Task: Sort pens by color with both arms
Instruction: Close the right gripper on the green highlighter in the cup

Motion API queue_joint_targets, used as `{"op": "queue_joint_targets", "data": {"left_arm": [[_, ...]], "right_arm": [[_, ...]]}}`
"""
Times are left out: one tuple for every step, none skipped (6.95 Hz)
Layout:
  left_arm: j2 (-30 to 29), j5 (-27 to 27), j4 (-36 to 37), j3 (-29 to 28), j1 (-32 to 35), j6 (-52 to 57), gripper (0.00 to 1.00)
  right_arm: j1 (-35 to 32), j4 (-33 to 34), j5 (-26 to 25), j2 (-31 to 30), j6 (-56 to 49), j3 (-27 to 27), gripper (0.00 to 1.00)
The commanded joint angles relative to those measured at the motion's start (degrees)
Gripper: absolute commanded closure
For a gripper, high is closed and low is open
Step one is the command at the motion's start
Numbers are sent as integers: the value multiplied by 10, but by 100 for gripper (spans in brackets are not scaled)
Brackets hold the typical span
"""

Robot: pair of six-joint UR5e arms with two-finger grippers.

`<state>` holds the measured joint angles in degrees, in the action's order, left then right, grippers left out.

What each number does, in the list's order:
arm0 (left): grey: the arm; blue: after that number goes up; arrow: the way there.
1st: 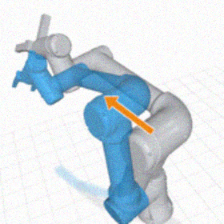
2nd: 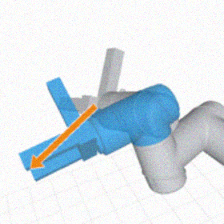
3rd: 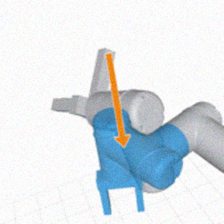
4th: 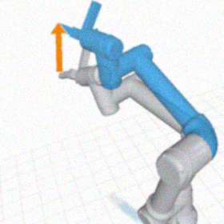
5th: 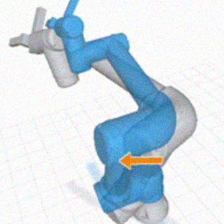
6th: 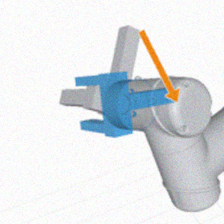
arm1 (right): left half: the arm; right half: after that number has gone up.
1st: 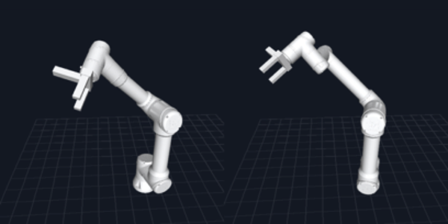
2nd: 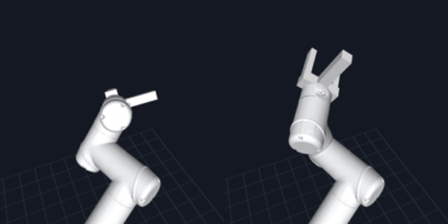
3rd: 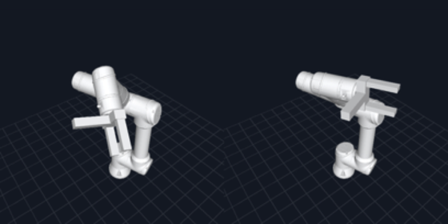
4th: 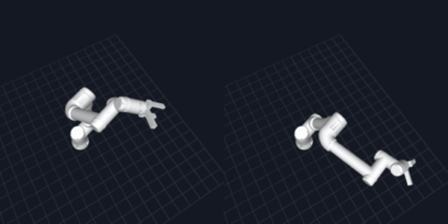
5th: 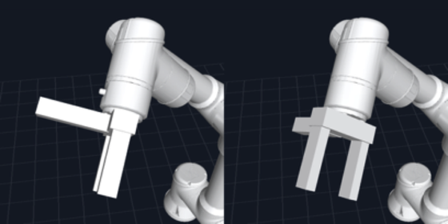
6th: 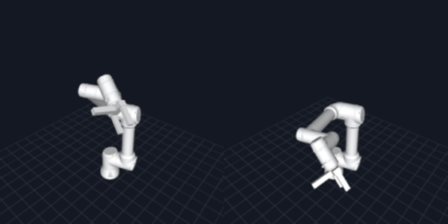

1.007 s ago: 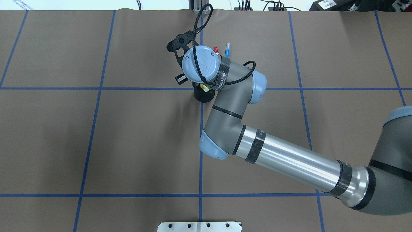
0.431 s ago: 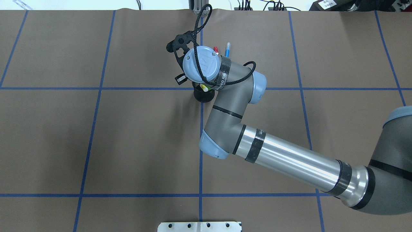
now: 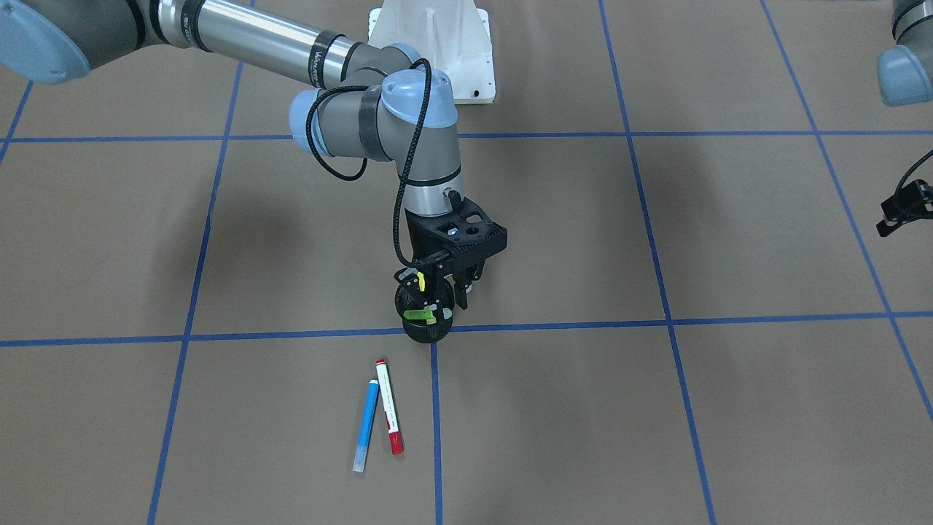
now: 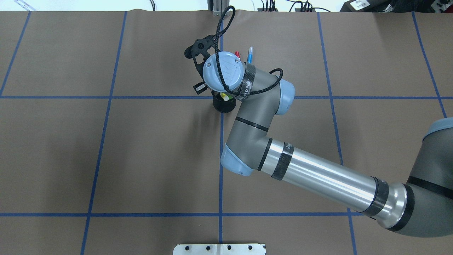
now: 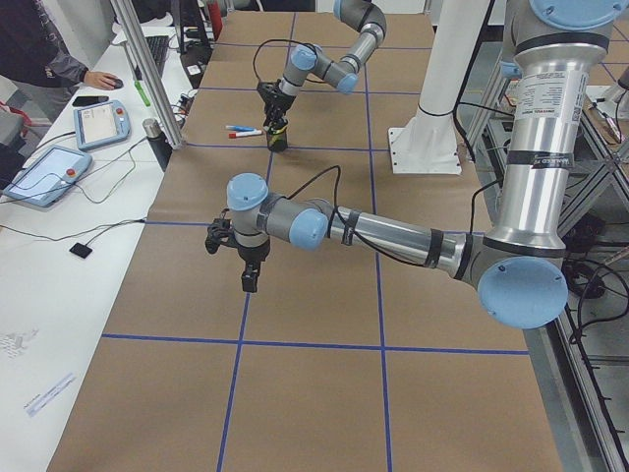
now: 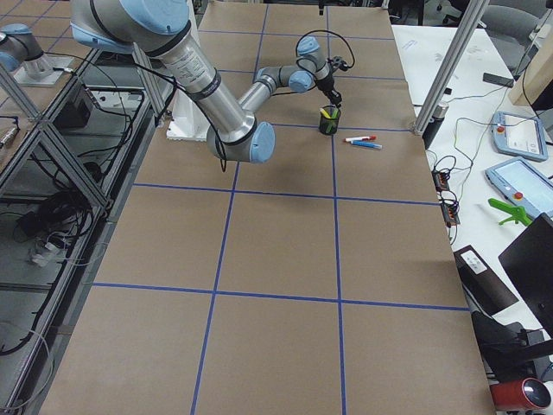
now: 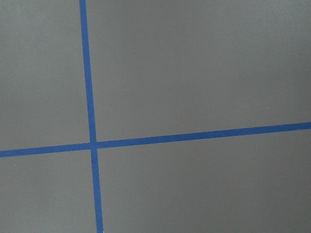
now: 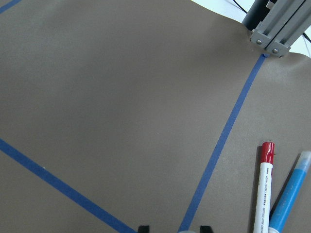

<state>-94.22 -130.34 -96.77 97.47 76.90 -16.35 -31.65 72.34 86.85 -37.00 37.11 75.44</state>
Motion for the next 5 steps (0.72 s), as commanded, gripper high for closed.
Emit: {"op": "queue_joint_targets", "data": {"left_arm": [[0,0,0,0,0,0,0],[0,1,0,1,0,0,0],[0,1,0,1,0,0,0],[0,0,0,1,0,0,0],[0,0,0,1,0,0,0]], "right_arm": [[0,1,1,-4,1,2,54],[0,0,1,-7,1,3,54],[-1,1,1,-12,0,11,54],[-3,0,2,-12,-3,12,57],[-5,0,2,-12,-3,12,61]]}}
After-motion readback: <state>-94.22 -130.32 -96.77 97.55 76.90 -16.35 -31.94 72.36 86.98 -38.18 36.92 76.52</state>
